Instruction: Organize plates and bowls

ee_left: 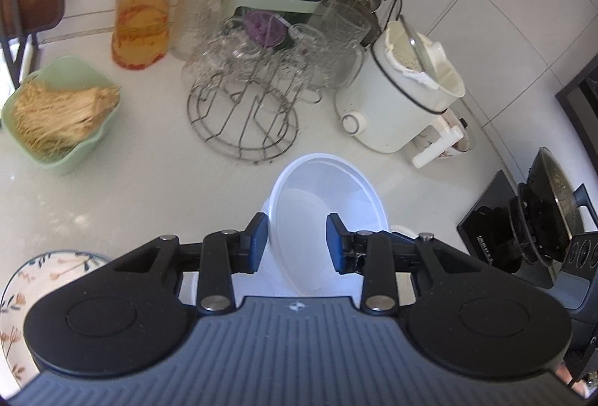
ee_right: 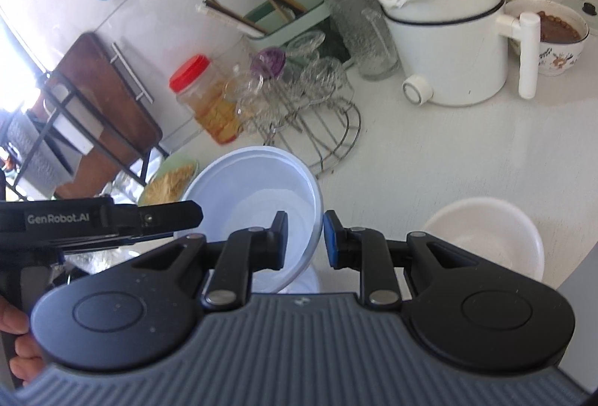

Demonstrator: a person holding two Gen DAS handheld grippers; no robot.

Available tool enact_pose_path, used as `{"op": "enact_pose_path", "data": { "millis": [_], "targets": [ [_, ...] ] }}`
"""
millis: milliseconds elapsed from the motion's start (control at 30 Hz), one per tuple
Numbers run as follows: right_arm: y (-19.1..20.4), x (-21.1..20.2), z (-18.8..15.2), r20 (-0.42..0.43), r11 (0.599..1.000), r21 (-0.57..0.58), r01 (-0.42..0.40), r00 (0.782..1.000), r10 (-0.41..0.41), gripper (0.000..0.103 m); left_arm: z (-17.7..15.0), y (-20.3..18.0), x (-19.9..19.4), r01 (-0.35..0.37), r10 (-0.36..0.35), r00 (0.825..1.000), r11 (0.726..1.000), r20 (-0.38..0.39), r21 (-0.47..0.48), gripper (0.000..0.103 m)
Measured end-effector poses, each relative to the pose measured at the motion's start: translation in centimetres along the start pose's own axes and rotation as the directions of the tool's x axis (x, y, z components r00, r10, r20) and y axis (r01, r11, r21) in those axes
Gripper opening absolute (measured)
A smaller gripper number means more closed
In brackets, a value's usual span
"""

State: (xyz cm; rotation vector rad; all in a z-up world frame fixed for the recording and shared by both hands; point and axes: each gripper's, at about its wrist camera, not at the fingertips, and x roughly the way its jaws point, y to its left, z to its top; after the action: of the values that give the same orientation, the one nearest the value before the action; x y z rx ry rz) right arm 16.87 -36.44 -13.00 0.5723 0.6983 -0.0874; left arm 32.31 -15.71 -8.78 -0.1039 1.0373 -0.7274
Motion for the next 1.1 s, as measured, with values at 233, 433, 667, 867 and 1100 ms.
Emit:
{"op": "enact_pose_path", "data": {
  "millis": [233, 433, 667, 867, 1100],
  "targets": [
    [0.8, 1.3, -1.8, -0.069, 0.999, -0.03, -0.016, 0.998, 0.014, 0.024, -1.9, 1.3, 0.2, -0.069, 0.069, 0.997, 0.997, -0.021, -0.023, 0.038],
    [1.5, 2.8, -2.6, -0.119, 0.997, -0.073, -0.014, 0.993, 0.006, 0.024, -2.8, 2.2, 1.2, -0.136, 0.134, 0.99, 0.99, -0.051, -0.023, 0.038],
    [1.9, 3.5, -3.2, -0.137, 0.997, -0.079, 0.0, 0.99, -0.011, 0.025, -3.2, 2.8, 2.1, -0.166, 0.165, 0.982, 0.986, -0.088, -0.013, 0.039],
    [2.3, 3.8, -3.2, -0.141, 0.992, -0.121, 0.021, 0.989, -0.038, 0.026, -3.5, 3.2, 2.2, -0.18, 0.178, 0.979, 0.984, -0.096, -0.008, 0.042],
    [2.7, 2.2, -2.3, -0.081, 0.986, -0.158, 0.046, 0.995, -0.06, 0.026, -3.2, 2.8, 0.6, -0.175, 0.174, 0.983, 0.985, -0.054, -0.012, 0.043]
  ]
}}
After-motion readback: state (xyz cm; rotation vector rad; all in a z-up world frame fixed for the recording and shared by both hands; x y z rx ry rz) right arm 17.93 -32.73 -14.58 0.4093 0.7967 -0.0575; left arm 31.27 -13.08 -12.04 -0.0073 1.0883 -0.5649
